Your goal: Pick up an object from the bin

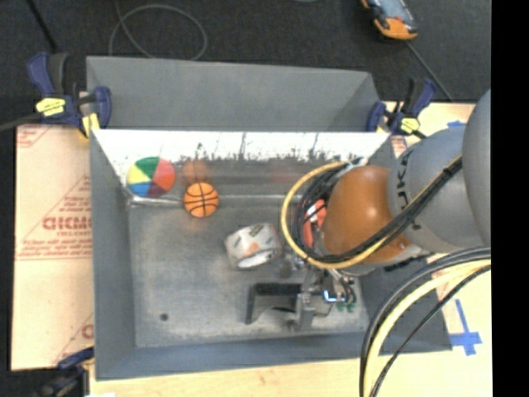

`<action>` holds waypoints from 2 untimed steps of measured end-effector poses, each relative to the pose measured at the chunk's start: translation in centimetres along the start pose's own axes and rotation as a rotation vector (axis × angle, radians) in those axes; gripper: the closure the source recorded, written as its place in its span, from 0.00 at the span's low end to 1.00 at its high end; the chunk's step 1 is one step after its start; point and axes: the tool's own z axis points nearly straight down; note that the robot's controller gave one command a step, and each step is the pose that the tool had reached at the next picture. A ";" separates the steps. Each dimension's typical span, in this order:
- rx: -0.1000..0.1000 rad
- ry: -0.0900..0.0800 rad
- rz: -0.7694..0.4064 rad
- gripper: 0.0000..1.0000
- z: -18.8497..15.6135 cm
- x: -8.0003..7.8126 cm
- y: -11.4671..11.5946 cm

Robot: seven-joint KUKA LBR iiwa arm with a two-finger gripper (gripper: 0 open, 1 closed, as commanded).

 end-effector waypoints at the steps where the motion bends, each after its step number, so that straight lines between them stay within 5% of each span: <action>1: 0.004 -0.015 -0.210 1.00 -0.3 2.2 1.9; 2: 0.004 -0.015 -0.211 1.00 -0.3 2.2 1.9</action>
Offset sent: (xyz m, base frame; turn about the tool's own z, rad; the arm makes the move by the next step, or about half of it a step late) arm 0.0000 0.0000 0.0000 0.0000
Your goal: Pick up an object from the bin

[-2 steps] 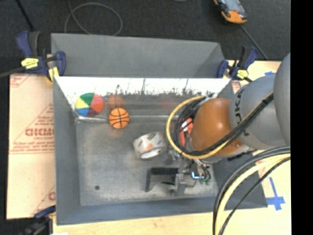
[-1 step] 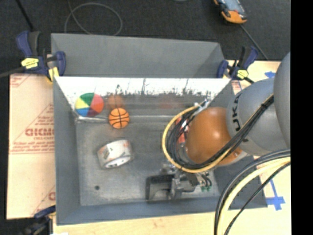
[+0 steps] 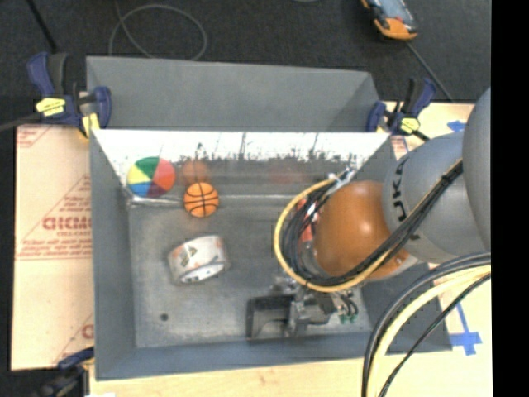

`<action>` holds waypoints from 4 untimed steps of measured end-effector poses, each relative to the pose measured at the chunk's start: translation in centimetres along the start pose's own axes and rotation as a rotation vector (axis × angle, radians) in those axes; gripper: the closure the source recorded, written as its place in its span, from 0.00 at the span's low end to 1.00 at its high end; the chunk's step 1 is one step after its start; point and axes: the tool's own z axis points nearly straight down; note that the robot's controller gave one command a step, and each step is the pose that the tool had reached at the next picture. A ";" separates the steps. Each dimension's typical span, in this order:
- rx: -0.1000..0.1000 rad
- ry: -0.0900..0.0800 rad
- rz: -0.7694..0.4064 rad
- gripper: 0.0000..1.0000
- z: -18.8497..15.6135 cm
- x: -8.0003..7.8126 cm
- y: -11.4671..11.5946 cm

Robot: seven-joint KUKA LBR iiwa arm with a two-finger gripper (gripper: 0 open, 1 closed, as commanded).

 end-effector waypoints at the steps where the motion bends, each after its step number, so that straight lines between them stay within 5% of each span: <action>1: -0.001 0.005 0.000 1.00 -0.4 0.1 0.0; 4: -0.004 0.016 0.000 1.00 -3.1 0.2 0.0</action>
Offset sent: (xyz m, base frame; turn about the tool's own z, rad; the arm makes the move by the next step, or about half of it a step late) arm 0.0000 0.0002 0.0463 0.0000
